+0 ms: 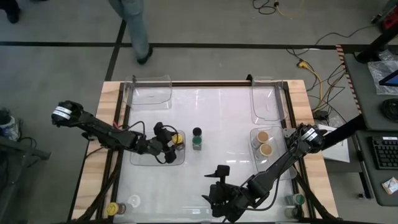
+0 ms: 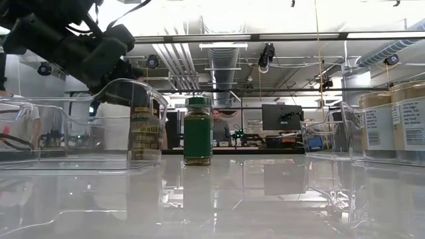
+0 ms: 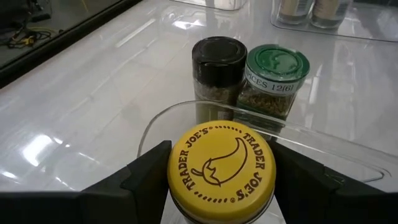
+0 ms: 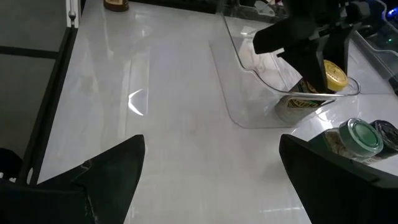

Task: Sort spices by type
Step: Put the top yellow spice bottle into the bottom left transparent bin

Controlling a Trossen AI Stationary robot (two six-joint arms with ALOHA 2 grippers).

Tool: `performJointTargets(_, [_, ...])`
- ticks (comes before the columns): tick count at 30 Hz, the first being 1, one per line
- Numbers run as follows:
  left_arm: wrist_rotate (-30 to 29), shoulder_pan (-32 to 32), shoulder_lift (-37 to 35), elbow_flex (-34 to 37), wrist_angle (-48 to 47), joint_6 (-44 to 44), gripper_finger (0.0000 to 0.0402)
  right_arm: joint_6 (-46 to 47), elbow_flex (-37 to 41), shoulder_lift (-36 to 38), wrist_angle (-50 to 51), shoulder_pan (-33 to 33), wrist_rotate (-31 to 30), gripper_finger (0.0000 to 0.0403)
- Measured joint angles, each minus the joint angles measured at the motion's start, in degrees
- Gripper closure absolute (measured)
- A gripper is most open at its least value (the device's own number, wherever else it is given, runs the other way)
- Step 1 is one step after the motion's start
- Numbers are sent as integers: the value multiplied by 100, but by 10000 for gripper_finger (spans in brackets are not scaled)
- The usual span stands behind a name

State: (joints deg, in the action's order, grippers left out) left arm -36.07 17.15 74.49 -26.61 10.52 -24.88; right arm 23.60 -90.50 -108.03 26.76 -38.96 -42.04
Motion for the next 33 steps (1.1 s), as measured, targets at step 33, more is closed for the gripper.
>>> performJointTargets(33, [-34, -1, -37, 46, -228, -41, 149, 113, 50, 0, 2, 0, 2, 39])
